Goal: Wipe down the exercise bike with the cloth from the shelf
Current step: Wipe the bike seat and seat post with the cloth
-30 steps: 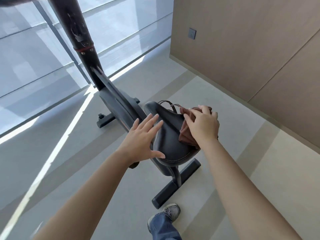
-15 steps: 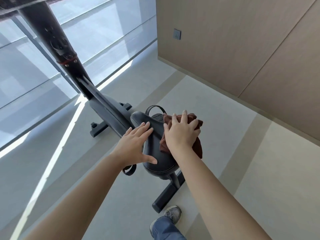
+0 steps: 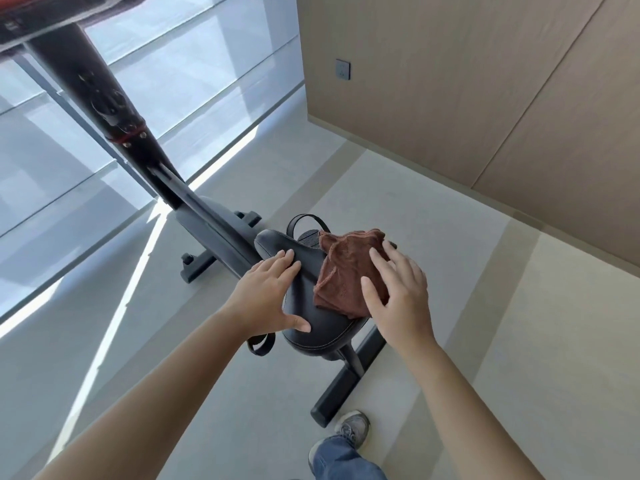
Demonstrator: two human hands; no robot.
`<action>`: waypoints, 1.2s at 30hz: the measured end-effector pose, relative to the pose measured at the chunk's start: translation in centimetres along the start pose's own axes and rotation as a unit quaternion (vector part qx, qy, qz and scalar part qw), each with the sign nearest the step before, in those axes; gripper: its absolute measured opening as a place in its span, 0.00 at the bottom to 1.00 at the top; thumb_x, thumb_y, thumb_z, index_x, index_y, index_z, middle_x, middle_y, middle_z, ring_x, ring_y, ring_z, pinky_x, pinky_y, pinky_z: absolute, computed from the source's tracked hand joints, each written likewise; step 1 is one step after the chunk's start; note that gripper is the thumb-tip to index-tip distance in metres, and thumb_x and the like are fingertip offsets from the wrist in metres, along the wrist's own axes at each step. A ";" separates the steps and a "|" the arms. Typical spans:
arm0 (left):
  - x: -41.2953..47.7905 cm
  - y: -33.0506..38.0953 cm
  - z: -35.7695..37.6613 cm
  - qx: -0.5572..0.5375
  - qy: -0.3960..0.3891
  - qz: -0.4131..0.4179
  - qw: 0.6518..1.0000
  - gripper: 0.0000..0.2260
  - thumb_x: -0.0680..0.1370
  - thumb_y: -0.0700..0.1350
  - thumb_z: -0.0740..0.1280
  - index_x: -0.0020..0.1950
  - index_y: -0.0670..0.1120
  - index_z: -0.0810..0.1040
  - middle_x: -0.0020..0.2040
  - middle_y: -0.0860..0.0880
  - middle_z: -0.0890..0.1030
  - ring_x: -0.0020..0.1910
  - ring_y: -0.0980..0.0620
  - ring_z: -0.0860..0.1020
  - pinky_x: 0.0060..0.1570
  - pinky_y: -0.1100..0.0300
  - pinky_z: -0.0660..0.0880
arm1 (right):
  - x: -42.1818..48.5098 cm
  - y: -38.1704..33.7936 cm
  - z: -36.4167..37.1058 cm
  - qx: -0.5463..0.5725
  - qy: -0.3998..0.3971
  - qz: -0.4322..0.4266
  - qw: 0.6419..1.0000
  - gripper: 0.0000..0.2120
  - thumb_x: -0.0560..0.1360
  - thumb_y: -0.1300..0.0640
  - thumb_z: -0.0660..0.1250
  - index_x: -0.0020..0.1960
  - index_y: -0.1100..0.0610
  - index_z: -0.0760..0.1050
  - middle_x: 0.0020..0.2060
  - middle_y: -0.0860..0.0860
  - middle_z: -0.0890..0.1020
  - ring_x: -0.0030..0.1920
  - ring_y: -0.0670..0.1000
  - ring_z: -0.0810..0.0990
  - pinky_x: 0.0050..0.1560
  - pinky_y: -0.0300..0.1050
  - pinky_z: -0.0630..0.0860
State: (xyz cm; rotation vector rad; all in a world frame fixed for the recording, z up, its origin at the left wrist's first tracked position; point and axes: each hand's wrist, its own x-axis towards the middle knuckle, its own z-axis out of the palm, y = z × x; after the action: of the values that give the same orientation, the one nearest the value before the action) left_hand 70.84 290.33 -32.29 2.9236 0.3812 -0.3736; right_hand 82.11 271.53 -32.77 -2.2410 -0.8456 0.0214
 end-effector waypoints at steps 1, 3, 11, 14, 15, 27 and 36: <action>-0.1 0.0 0.0 0.000 0.001 0.000 1.000 0.50 0.64 0.72 0.64 0.75 0.46 0.49 0.77 0.48 0.48 0.74 0.51 0.46 0.71 0.55 0.46 | 0.5 -0.7 0.5 -0.022 -0.017 -0.013 1.000 0.20 0.73 0.52 0.64 0.63 0.59 0.74 0.66 0.59 0.72 0.65 0.65 0.69 0.63 0.67 0.64; -0.1 0.0 0.2 -0.003 0.004 0.001 1.000 0.49 0.65 0.71 0.64 0.75 0.47 0.49 0.77 0.49 0.48 0.74 0.51 0.46 0.71 0.56 0.46 | 1.4 -1.9 1.7 -0.105 -0.078 -0.037 0.991 0.23 0.73 0.46 0.63 0.65 0.54 0.72 0.69 0.57 0.68 0.68 0.68 0.63 0.64 0.71 0.59; 0.2 -0.9 0.9 -0.038 0.038 0.020 0.998 0.50 0.62 0.72 0.65 0.75 0.46 0.53 0.76 0.49 0.52 0.74 0.52 0.47 0.70 0.59 0.46 | 1.3 -2.7 4.3 -0.266 -0.114 -0.011 0.957 0.34 0.68 0.30 0.55 0.70 0.44 0.62 0.74 0.54 0.58 0.72 0.70 0.50 0.59 0.77 0.56; 0.3 -1.2 1.2 -0.052 0.050 0.029 0.997 0.51 0.61 0.73 0.64 0.74 0.46 0.55 0.76 0.49 0.52 0.74 0.52 0.48 0.71 0.57 0.48 | 1.0 -3.3 4.4 -0.273 -0.111 0.010 0.956 0.33 0.69 0.31 0.57 0.70 0.44 0.64 0.73 0.55 0.61 0.71 0.70 0.54 0.57 0.75 0.61; 0.3 -1.3 1.3 -0.060 0.054 0.033 0.996 0.51 0.60 0.73 0.65 0.74 0.46 0.55 0.76 0.49 0.53 0.74 0.52 0.48 0.71 0.56 0.49 | 0.8 -3.5 4.5 -0.271 -0.103 0.015 0.957 0.32 0.69 0.32 0.58 0.69 0.44 0.65 0.73 0.55 0.63 0.70 0.70 0.56 0.57 0.74 0.63; 0.5 -4.3 2.0 -0.100 0.081 0.143 0.981 0.48 0.61 0.71 0.67 0.74 0.48 0.59 0.75 0.50 0.56 0.74 0.52 0.51 0.71 0.52 0.43 | -2.1 -6.2 6.1 -0.293 -0.049 0.101 0.950 0.29 0.69 0.37 0.61 0.68 0.44 0.67 0.72 0.51 0.65 0.65 0.68 0.63 0.49 0.59 0.73; 2.2 -7.8 1.9 -0.082 0.092 0.233 0.965 0.39 0.67 0.65 0.67 0.73 0.47 0.61 0.74 0.50 0.60 0.73 0.52 0.55 0.70 0.48 0.43 | -4.6 -9.2 7.3 -0.268 0.069 0.132 0.952 0.24 0.72 0.43 0.62 0.66 0.50 0.70 0.70 0.53 0.69 0.68 0.68 0.63 0.56 0.74 0.64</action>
State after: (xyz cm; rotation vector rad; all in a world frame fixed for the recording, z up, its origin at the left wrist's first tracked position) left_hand 70.31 297.87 -35.74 2.7698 -0.2458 -0.0027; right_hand 71.41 278.22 -33.32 -2.8135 -0.5077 -0.2668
